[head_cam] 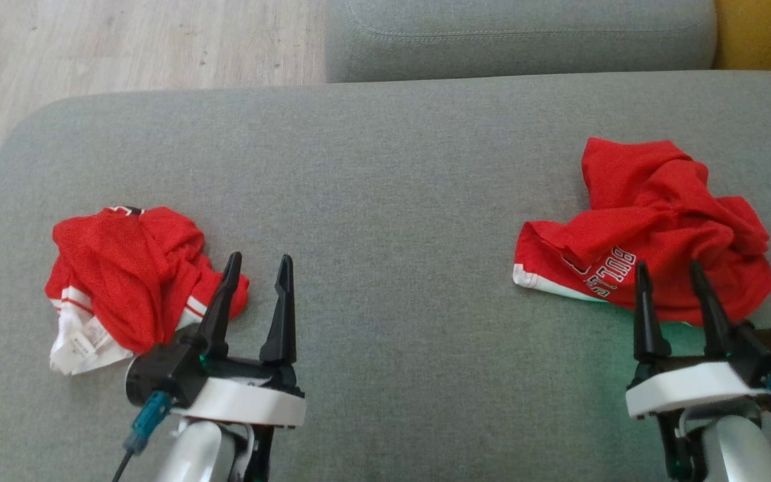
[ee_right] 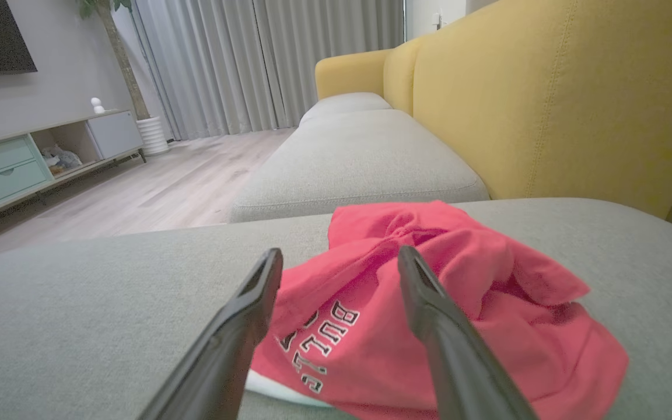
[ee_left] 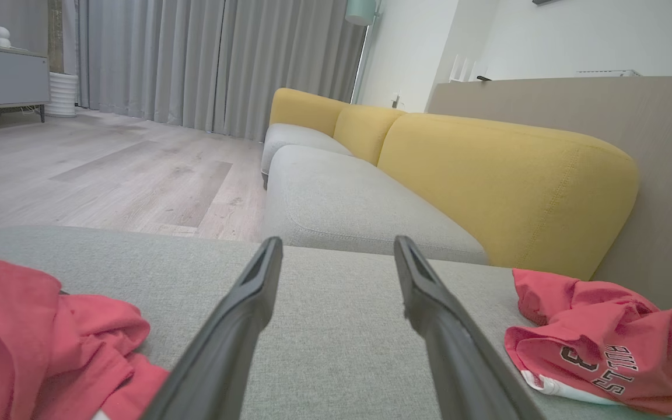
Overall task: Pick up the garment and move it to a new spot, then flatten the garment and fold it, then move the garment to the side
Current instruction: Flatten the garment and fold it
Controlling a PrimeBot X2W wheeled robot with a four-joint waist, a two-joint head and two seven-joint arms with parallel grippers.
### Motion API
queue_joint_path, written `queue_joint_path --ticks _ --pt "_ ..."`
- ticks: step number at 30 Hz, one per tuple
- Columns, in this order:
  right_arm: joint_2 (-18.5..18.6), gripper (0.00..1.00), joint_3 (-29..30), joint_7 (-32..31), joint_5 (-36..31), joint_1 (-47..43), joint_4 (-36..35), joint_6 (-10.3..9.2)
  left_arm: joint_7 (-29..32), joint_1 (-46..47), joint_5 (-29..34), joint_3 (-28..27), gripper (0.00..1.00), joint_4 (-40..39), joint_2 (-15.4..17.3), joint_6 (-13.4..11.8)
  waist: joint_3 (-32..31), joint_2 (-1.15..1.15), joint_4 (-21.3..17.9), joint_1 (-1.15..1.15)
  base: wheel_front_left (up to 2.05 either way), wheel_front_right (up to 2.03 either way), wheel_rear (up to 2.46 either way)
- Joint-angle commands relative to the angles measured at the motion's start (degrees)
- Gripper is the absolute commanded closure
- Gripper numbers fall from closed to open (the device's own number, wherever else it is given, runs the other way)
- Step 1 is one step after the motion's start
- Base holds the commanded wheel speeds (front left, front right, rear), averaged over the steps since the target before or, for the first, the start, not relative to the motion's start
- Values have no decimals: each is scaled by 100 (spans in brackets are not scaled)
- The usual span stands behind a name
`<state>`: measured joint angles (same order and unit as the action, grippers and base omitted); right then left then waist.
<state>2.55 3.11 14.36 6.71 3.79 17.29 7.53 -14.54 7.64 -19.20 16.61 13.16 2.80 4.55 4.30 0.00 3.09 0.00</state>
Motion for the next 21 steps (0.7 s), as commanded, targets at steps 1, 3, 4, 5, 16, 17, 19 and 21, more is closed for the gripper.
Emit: queue_joint_path --ticks 1,3,4,5,16,17,19,21 --pt "32 0 -194 62 53 244 -314 -4 -46 107 -33 -157 0 -174 8 -5 7 0 19 0 0 0 0" --pt "32 0 -265 62 42 197 -418 -4 -46 114 -15 -164 0 -165 8 3 31 0 65 0 0 0 0" --pt "32 0 -298 62 19 194 -450 -4 -46 128 -12 -165 0 -166 8 6 55 0 97 0 0 0 0" --pt "32 0 -348 62 0 200 -463 -4 -46 144 -15 -166 0 -171 8 9 84 0 132 0 0 0 0" --pt "32 0 -921 -744 -603 711 473 -4 -46 291 -123 -67 0 -148 8 34 358 0 556 0 0 0 0" --pt "32 0 -895 -866 -587 783 648 -4 -46 310 -140 -53 0 -150 8 30 382 0 602 0 0 0 0" --pt "32 0 -830 -1057 -438 918 966 -4 -46 346 -170 -15 0 -144 8 27 428 0 695 0 0 0 0" --pt "32 0 -750 -1163 -492 1067 1234 -4 -46 367 -208 22 0 -124 8 20 487 0 765 0 0 0 0"
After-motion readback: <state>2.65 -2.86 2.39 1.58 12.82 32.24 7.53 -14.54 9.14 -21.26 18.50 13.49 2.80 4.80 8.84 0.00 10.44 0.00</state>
